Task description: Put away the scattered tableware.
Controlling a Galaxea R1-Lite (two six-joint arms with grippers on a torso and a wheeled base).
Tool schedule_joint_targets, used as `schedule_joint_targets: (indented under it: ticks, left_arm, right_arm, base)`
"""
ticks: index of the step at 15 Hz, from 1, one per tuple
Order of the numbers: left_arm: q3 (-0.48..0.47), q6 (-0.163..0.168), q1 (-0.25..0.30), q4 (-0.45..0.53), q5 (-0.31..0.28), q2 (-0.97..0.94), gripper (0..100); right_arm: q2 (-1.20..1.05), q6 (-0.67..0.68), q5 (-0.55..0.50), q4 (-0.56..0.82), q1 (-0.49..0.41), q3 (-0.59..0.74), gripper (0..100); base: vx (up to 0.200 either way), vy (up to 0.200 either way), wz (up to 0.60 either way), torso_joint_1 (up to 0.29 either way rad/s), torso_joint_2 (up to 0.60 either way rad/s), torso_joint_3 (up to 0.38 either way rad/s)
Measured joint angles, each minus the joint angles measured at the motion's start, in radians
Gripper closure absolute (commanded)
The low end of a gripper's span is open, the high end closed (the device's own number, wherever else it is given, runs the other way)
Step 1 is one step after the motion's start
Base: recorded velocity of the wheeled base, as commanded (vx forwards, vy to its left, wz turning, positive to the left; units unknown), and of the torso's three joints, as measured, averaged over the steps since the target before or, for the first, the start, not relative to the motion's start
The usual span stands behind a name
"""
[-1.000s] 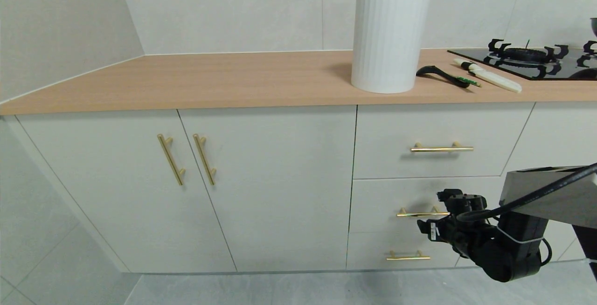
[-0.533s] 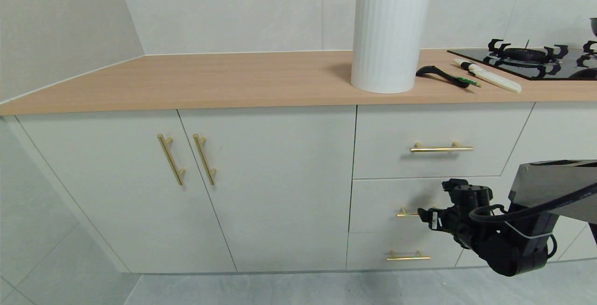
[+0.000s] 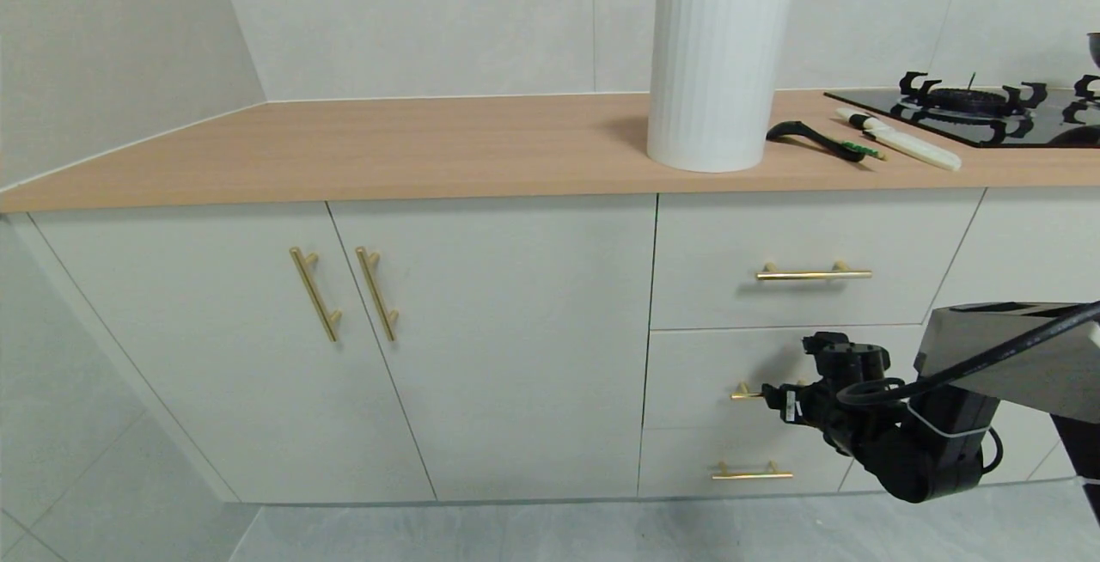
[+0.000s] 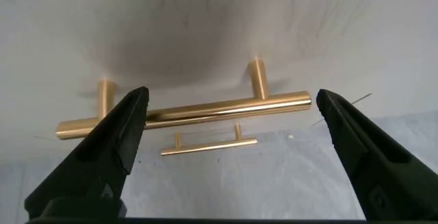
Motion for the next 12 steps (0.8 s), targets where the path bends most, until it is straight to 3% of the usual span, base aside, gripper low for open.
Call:
schedule_joint_targets:
  ticks: [12]
  left_arm:
    - [0.0,0.0,0.0,0.0,0.0,0.0,0]
  right_arm:
    - [0.021,-0.035,0.0,0.039,0.0,0.015,0]
  base:
    - [0.0,0.0,0.0,0.0,0.0,0.0]
